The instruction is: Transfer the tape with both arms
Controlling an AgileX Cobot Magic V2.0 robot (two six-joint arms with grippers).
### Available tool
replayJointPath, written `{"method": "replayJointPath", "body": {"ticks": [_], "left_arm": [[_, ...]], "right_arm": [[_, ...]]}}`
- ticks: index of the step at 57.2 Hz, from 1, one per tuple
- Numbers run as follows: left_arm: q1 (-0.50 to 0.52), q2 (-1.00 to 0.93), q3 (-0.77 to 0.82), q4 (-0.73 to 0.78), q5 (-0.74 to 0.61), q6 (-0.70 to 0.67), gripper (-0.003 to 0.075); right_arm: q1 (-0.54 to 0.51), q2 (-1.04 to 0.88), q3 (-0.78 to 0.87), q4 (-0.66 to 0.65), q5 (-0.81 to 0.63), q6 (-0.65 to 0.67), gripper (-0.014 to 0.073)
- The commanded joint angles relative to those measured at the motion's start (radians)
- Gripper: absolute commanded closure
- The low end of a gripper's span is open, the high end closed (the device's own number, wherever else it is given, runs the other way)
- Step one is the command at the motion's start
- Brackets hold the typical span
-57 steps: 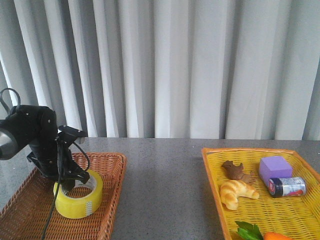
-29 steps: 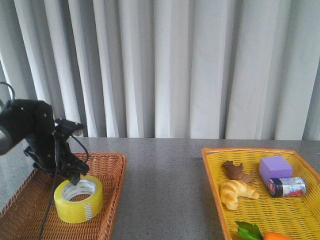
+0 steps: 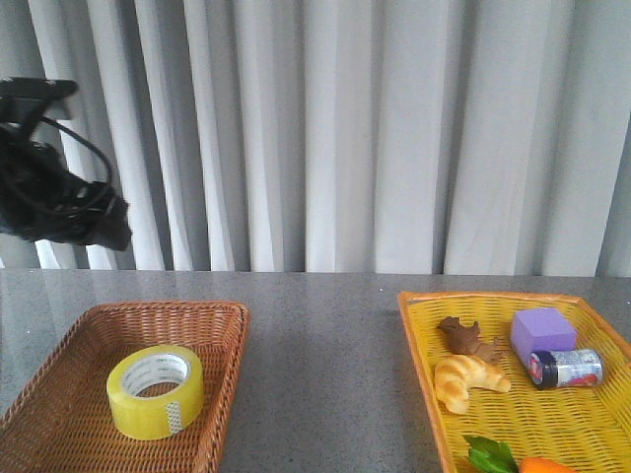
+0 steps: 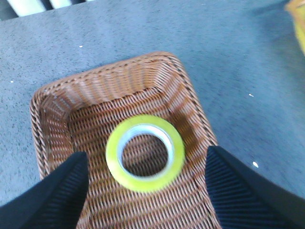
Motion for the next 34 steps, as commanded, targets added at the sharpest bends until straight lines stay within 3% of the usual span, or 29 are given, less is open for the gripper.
{"method": "replayJointPath", "body": {"ticks": [1, 24, 34], "left_arm": [[-0.007, -0.148, 0.094, -0.022, -0.017, 0.027, 0.0213], [-0.007, -0.656, 0.849, -0.015, -0.37, 0.036, 0.0213], [-0.007, -0.879, 1.129, -0.015, -0.53, 0.11, 0.0213]], "right_arm": [[-0.006, 0.003, -0.025, -0.007, -0.067, -0.007, 0.014], [-0.006, 0.003, -0.025, -0.007, -0.067, -0.007, 0.014], [-0.006, 0.003, -0.025, -0.007, -0.067, -0.007, 0.014]]}}
